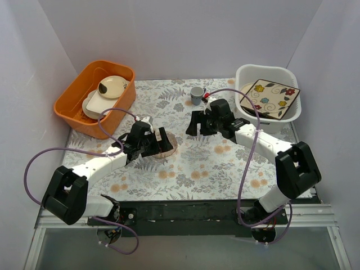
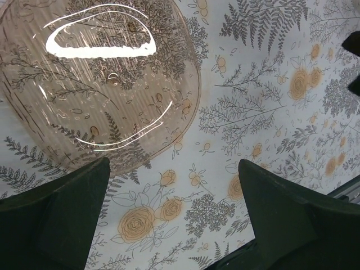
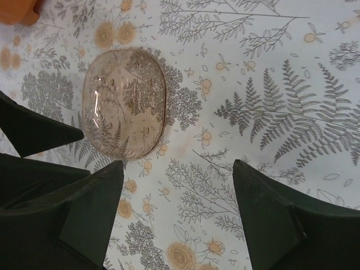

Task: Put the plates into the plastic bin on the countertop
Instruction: Pick up the plate at the center of the board, then place the plate in the plastic bin.

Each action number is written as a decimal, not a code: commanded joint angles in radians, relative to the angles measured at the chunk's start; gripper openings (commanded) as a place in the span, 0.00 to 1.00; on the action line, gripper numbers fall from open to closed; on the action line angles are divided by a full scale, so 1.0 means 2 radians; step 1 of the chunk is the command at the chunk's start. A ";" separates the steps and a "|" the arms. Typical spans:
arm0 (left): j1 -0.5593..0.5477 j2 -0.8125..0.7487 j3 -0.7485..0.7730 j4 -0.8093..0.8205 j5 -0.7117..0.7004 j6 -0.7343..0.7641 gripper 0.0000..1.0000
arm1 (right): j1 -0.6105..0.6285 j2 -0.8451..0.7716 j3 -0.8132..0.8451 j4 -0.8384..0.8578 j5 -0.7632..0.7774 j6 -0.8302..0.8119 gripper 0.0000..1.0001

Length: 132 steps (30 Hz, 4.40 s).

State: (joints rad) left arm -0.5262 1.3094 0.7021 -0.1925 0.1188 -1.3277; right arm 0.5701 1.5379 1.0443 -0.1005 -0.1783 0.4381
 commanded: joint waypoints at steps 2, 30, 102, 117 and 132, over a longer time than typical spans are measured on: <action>0.014 -0.047 -0.005 -0.025 -0.002 -0.006 0.98 | 0.029 0.051 0.038 0.030 -0.007 -0.002 0.82; 0.031 -0.063 -0.022 -0.047 -0.009 -0.006 0.98 | 0.062 0.192 0.049 0.109 -0.060 0.040 0.63; 0.031 -0.074 -0.034 0.022 0.059 -0.003 0.98 | -0.072 -0.008 0.015 -0.009 0.075 -0.020 0.01; 0.031 -0.059 -0.037 0.019 0.078 -0.003 0.98 | -0.239 0.004 0.127 -0.063 0.045 -0.041 0.01; 0.031 -0.073 -0.053 0.017 0.084 -0.009 0.98 | -0.380 0.052 0.173 -0.077 0.052 -0.026 0.01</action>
State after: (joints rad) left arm -0.4675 1.1965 0.5987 -0.1574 0.2745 -1.3506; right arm -0.1635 1.6135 1.3636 -0.2680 -0.0811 0.3676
